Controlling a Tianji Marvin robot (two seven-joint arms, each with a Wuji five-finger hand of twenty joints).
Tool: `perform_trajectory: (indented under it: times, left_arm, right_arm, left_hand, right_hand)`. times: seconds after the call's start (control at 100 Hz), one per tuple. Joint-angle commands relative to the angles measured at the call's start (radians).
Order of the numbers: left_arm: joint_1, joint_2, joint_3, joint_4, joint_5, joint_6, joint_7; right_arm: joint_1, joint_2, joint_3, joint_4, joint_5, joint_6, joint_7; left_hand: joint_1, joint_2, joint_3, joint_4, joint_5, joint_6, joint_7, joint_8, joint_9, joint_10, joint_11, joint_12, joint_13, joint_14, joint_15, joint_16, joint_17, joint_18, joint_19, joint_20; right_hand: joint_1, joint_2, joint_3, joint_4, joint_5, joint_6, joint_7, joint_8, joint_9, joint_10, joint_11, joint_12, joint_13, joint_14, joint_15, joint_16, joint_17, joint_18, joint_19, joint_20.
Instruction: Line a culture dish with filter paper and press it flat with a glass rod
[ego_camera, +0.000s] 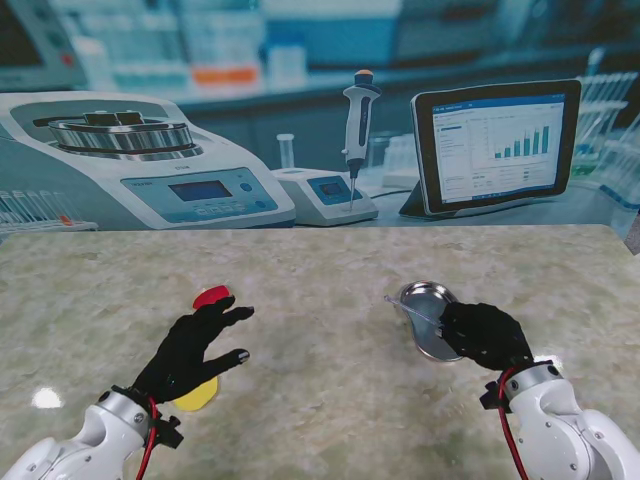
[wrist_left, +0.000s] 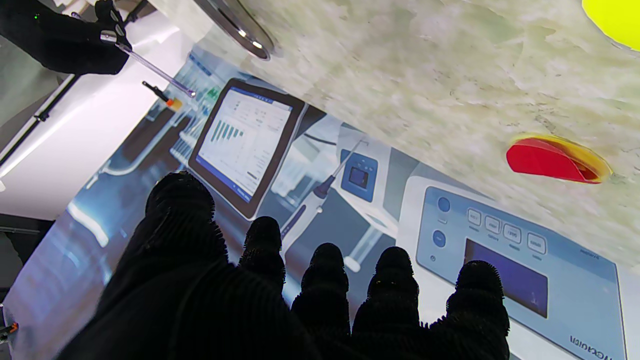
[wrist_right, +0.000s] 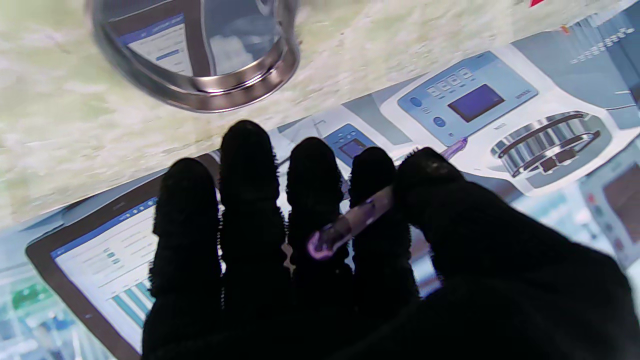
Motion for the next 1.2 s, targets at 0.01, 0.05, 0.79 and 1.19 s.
perform_trajectory:
  times: [0.01, 0.05, 0.79, 1.19]
  left_arm:
    - [-0.002, 0.003, 0.000, 0.002, -0.002, 0.000, -0.010]
    - [-0.004, 0.003, 0.001, 0.003, -0.004, -0.001, -0.012]
    - [-0.115, 0.023, 0.008, 0.074, -0.261, -0.070, -0.177]
    - [-0.177, 0.045, 0.024, 0.097, -0.470, -0.052, -0.335]
  right_arm:
    - [-0.015, -0.008, -0.017, -0.019, 0.015, -0.016, 0.006]
    - [-0.017, -0.008, -0.022, -0.022, 0.024, -0.025, 0.008]
    - [-0.039, -0.001, -0.138, -0.058, 0.079, -0.190, 0.019]
    - [0.002, 0.009, -0.188, -0.065, 0.097, -0.259, 0.061]
  left_hand:
    - [0.031, 0.020, -0.021, 0.031, -0.007, -0.037, 0.004, 0.002, -0.024, -0.025, 0.003, 0.030, -0.031, -0.012, 0.000, 0.013, -0.007, 0.000, -0.029, 0.002]
    - [0.031, 0.020, -0.021, 0.031, -0.007, -0.035, 0.006, 0.003, -0.024, -0.025, 0.004, 0.032, -0.031, -0.012, 0.000, 0.015, -0.007, 0.000, -0.028, 0.004]
    - [0.006, 0.009, -0.019, 0.035, 0.075, -0.110, 0.156, 0.081, 0.042, 0.010, 0.189, 0.137, 0.063, 0.026, 0.027, 0.091, 0.006, 0.030, 0.027, 0.140]
    - [-0.045, 0.008, -0.023, 0.035, 0.095, -0.135, 0.174, 0.092, 0.082, 0.028, 0.258, 0.139, 0.100, 0.039, 0.034, 0.100, 0.037, 0.050, 0.037, 0.155]
  right_hand:
    - [0.070, 0.038, 0.094, 0.008, 0.112, -0.148, 0.083, 0.051, 0.013, -0.012, 0.000, 0.013, 0.034, 0.005, 0.025, 0.014, 0.009, 0.018, 0.029, 0.027]
    - [0.070, 0.039, 0.093, 0.008, 0.112, -0.148, 0.083, 0.052, 0.015, -0.018, 0.001, 0.014, 0.034, 0.003, 0.025, 0.014, 0.009, 0.018, 0.028, 0.027]
    - [0.072, 0.039, 0.088, 0.010, 0.114, -0.147, 0.079, 0.058, 0.015, -0.011, -0.003, 0.017, 0.033, 0.006, 0.025, 0.018, 0.006, 0.019, 0.028, 0.034]
    - [0.072, 0.041, 0.086, 0.012, 0.118, -0.151, 0.071, 0.065, 0.013, -0.010, -0.006, 0.020, 0.034, 0.005, 0.024, 0.020, 0.004, 0.018, 0.026, 0.037]
